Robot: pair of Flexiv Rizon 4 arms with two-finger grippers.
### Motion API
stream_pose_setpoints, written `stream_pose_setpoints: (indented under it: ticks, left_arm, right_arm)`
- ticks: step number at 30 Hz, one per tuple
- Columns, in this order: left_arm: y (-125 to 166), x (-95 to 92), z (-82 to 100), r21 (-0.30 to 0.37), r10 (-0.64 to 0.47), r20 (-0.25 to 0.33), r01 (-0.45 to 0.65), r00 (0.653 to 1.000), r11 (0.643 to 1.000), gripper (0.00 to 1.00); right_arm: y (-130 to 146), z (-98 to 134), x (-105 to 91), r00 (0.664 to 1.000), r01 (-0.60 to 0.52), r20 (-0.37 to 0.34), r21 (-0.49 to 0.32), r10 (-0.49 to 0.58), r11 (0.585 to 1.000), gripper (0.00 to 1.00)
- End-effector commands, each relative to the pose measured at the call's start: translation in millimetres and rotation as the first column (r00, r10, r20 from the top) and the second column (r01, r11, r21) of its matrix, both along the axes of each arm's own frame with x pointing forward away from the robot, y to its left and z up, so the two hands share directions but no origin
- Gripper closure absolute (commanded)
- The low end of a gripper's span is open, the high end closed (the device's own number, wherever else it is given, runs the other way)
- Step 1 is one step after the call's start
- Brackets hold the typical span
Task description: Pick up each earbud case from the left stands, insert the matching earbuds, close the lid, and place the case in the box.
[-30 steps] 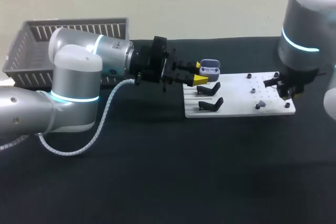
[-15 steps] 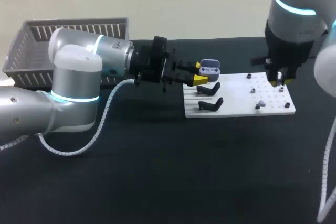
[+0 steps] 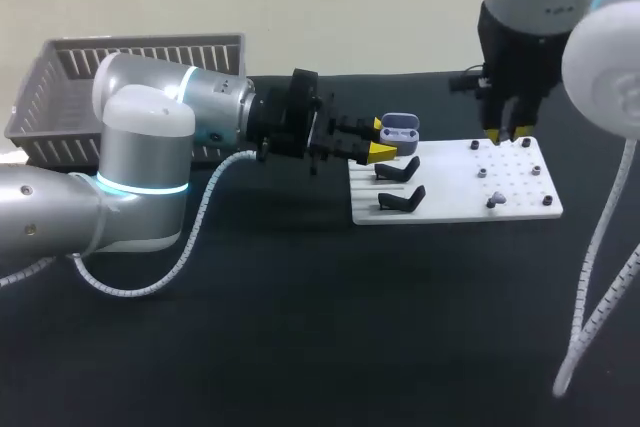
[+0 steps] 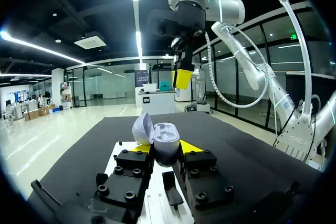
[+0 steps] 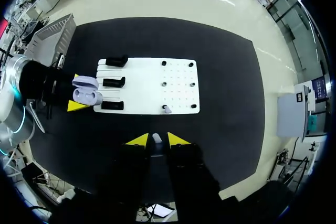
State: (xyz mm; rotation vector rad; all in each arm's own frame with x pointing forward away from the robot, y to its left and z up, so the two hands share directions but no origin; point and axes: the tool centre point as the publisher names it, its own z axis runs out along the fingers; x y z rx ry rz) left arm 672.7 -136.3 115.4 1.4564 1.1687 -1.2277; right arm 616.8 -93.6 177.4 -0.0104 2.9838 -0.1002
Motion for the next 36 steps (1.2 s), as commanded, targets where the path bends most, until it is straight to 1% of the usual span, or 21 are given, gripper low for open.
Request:
stream_pose_setpoints:
  ticks: [1,8,9,10,11,12,14,15,16,17,19,20,21,22,23,25,28,36]
  left_arm:
    - [0.3,-0.1,-0.8,-0.002,0.001,0.002,-0.001,1.000,1.000,1.00]
    - [0.3,-0.1,-0.8,-0.002,0.001,0.002,-0.001,1.000,1.000,1.00]
    - [0.3,-0.1,-0.8,-0.002,0.001,0.002,-0.001,1.000,1.000,1.00]
    - [0.3,-0.1,-0.8,-0.002,0.001,0.002,-0.001,1.000,1.000,1.00]
    - [0.3,-0.1,-0.8,-0.002,0.001,0.002,-0.001,1.000,1.000,1.00]
    - [0.3,-0.1,-0.8,-0.002,0.001,0.002,-0.001,1.000,1.000,1.00]
    - [0.3,-0.1,-0.8,-0.002,0.001,0.002,-0.001,1.000,1.000,1.00]
    - [0.3,-0.1,-0.8,-0.002,0.001,0.002,-0.001,1.000,1.000,1.00]
    - [0.3,-0.1,-0.8,-0.002,0.001,0.002,-0.001,1.000,1.000,1.00]
    - [0.3,-0.1,-0.8,-0.002,0.001,0.002,-0.001,1.000,1.000,1.00]
    - [0.3,-0.1,-0.8,-0.002,0.001,0.002,-0.001,1.000,1.000,1.00]
    - [0.3,-0.1,-0.8,-0.002,0.001,0.002,-0.001,1.000,1.000,1.00]
    - [0.3,-0.1,-0.8,-0.002,0.001,0.002,-0.001,1.000,1.000,1.00]
    - [0.3,-0.1,-0.8,-0.002,0.001,0.002,-0.001,1.000,1.000,1.00]
    - [0.3,-0.1,-0.8,-0.002,0.001,0.002,-0.001,1.000,1.000,1.00]
    - [0.3,-0.1,-0.8,-0.002,0.001,0.002,-0.001,1.000,1.000,1.00]
    - [0.3,-0.1,-0.8,-0.002,0.001,0.002,-0.001,1.000,1.000,1.00]
    - [0.3,-0.1,-0.8,-0.002,0.001,0.002,-0.001,1.000,1.000,1.00]
  right_arm:
    - [-0.3,-0.4,-0.6,1.000,0.000,0.002,0.000,0.000,1.000,1.00]
    - [-0.3,-0.4,-0.6,1.000,0.000,0.002,0.000,0.000,1.000,1.00]
    - [2.8,2.2,0.3,0.999,0.035,-0.007,-0.003,-0.035,0.999,1.00]
    - [7.5,5.9,1.1,0.998,0.061,0.007,0.015,-0.062,0.998,1.00]
    - [11.4,9.2,2.0,0.995,0.103,0.005,0.020,-0.103,0.995,1.00]
    - [15.3,11.0,1.8,0.991,0.137,0.005,0.014,-0.137,0.991,1.00]
    - [22.0,16.6,4.3,0.973,0.228,0.024,0.046,-0.229,0.973,1.00]
    - [24.4,18.7,6.3,0.965,0.256,0.044,0.045,-0.258,0.966,1.00]
    - [27.8,21.1,7.9,0.953,0.297,0.048,0.070,-0.300,0.952,1.00]
    - [30.2,21.6,10.1,0.941,0.334,0.032,0.053,-0.336,0.941,1.00]
    - [39.3,23.0,14.4,0.927,0.371,0.037,0.052,-0.373,0.927,1.00]
    - [43.0,22.9,17.2,0.919,0.391,0.030,0.034,-0.392,0.920,1.00]
    - [47.6,23.3,20.1,0.913,0.407,0.023,0.048,-0.408,0.912,1.00]
    - [53.3,24.4,21.6,0.905,0.425,0.017,0.045,-0.426,0.904,1.00]
    - [57.1,24.1,23.6,0.899,0.437,-0.004,0.053,-0.437,0.898,1.00]
    - [63.7,25.8,27.4,0.885,0.464,0.002,0.066,-0.465,0.883,1.00]
    - [76.4,26.5,29.6,0.880,0.473,-0.018,0.095,-0.474,0.876,1.00]
    - [76.4,26.5,29.6,0.880,0.473,-0.018,0.095,-0.474,0.876,1.00]
